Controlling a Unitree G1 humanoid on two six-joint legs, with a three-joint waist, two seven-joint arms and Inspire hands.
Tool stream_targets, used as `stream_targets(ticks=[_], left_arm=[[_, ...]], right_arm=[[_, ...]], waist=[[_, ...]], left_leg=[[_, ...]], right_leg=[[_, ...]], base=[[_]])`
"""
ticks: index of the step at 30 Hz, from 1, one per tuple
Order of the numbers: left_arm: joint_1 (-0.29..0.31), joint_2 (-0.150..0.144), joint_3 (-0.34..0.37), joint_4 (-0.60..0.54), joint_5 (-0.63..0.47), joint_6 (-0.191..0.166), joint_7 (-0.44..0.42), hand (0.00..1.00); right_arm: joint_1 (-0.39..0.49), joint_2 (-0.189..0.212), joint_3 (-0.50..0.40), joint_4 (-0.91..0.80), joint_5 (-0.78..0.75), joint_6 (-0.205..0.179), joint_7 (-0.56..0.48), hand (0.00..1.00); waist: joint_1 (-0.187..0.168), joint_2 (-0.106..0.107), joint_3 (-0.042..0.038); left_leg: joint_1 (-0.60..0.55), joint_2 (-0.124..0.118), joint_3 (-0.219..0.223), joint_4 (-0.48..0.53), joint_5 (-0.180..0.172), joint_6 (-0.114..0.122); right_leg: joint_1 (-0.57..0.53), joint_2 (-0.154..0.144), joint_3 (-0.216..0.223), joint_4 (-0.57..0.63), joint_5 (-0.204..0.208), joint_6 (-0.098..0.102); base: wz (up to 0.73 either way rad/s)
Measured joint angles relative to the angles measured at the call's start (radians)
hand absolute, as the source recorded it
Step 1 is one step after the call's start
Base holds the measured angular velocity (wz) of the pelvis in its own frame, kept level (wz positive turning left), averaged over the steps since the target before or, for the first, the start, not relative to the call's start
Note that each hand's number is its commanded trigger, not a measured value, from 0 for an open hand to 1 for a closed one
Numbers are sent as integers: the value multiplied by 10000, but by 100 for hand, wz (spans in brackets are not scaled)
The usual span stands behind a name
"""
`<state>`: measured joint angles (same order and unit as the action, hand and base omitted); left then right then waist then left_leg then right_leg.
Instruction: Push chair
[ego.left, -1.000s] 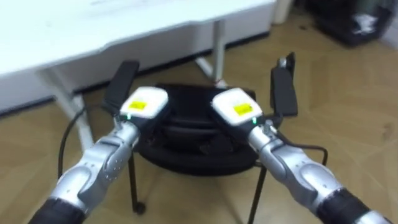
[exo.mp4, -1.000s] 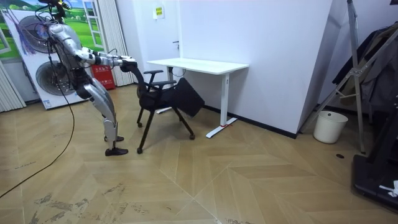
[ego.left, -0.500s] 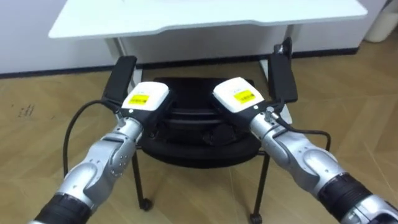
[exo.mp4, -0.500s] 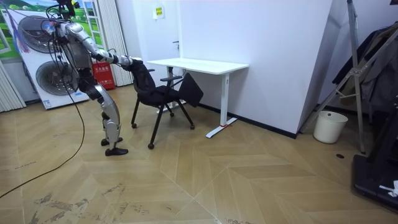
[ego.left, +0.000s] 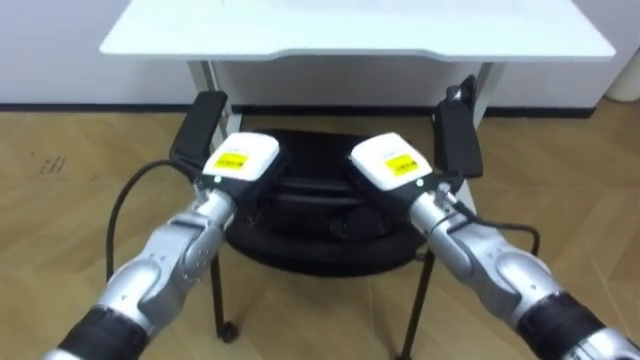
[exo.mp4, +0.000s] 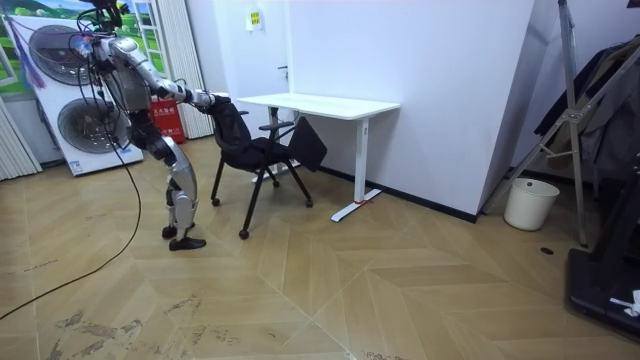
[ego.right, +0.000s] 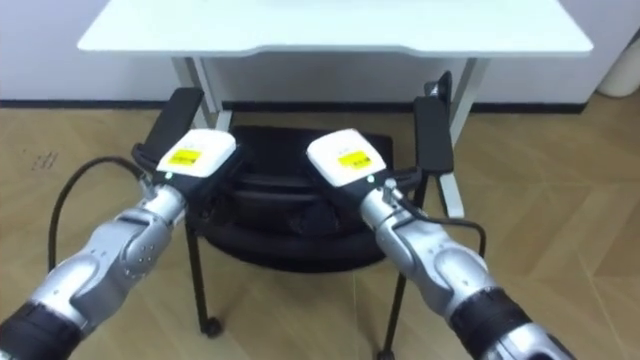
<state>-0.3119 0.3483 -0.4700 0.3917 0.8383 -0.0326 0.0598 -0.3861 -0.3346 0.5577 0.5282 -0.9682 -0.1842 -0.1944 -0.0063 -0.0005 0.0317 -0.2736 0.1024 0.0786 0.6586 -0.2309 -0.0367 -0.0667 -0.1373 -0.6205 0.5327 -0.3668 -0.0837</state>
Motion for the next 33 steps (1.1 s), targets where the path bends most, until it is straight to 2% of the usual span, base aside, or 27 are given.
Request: stream_targets(ticks=[2,5,6,7,8,9,11,12,15,20,22,24,27,30,33], left_arm=[[-14,-51,-6,-24,2,69,3,100],[15,-191,-11,-134,-19,124,-22,100],[55,-261,-34,-118,-18,152,-58,100],[103,-288,-38,-121,-18,147,-66,100],[189,-365,-44,-127,-17,90,-135,100],[342,-472,-43,-221,-4,80,-147,100],[433,-366,-41,-385,-1,38,-147,100],[427,-295,-23,-407,8,11,-140,100],[427,-165,-15,-424,0,-29,-153,100],[427,-36,65,-673,157,-27,-277,100],[422,-32,209,-755,253,-52,-376,100],[421,30,382,-956,355,-125,-505,100],[419,36,453,-988,368,-195,-623,100],[404,95,552,-1000,369,-323,-710,100],[402,133,549,-1000,374,-362,-768,100]], right_arm=[[-3,-59,-7,-75,-25,-2,6,100],[35,-268,-11,-414,-59,-12,59,100],[116,-373,-15,-465,-59,-29,61,100],[163,-404,-14,-487,-64,-40,64,100],[286,-556,-13,-577,-79,-121,62,100],[435,-677,-14,-730,-78,-130,81,100],[486,-666,-22,-796,-78,-135,66,100],[489,-620,-67,-764,-96,-121,62,100],[506,-495,-72,-716,-114,-75,30,100],[528,-375,-214,-734,-140,-73,5,100],[534,-291,-339,-766,-220,-82,13,100],[533,-242,-419,-888,-222,-64,14,100],[535,-215,-459,-888,-221,-67,41,100],[524,-210,-462,-892,-175,-81,43,100],[535,-185,-460,-819,-58,-108,85,100]], waist=[[-50,16,-17],[-97,141,-30],[-89,129,-37],[-63,135,-45],[40,213,-90],[223,251,-138],[335,253,-158],[352,194,-155],[369,87,-156],[388,-61,-144],[277,-73,-146],[352,-222,-149],[397,-274,-151],[437,-294,-144],[422,-316,-129]], left_leg=[[48,-134,9,-269,5,6],[-75,-584,-104,-1134,175,-154],[-208,-867,-230,-1753,510,78],[-246,-989,-232,-1970,684,121],[-286,-1122,-230,-2344,1084,225],[-172,-1166,-222,-2597,1468,350],[38,-1160,-17,-2660,1647,661],[91,-1159,120,-2604,1547,807],[231,-1157,467,-2433,1326,1039],[225,-1147,784,-2108,891,1224],[148,-1161,850,-1968,683,1263],[43,-1176,1153,-1649,395,1425],[67,-1169,1502,-1141,-38,1608],[87,-1155,1733,-791,-371,1733],[201,-1154,1819,-664,-587,1769]], right_leg=[[-159,40,314,3,50,-39],[-425,66,984,8,103,-85],[-486,86,1466,8,145,-34],[-518,140,1763,6,170,-10],[-540,250,2234,5,213,46],[-538,281,2551,11,244,148],[-547,309,2863,20,318,290],[-575,310,3015,18,335,324],[-516,237,3287,34,308,466],[-546,186,3634,67,262,693],[-570,152,3682,84,227,798],[-786,-46,3805,657,73,871],[-1253,-391,4012,1911,52,1016],[-1459,-623,3963,2389,23,1123],[-1456,-691,3965,2479,35,1258]], base=[[6],[-3],[-15],[-31],[-55],[-60],[-51],[-34],[-25],[-19],[-9],[-25],[-31],[-26],[-16]])
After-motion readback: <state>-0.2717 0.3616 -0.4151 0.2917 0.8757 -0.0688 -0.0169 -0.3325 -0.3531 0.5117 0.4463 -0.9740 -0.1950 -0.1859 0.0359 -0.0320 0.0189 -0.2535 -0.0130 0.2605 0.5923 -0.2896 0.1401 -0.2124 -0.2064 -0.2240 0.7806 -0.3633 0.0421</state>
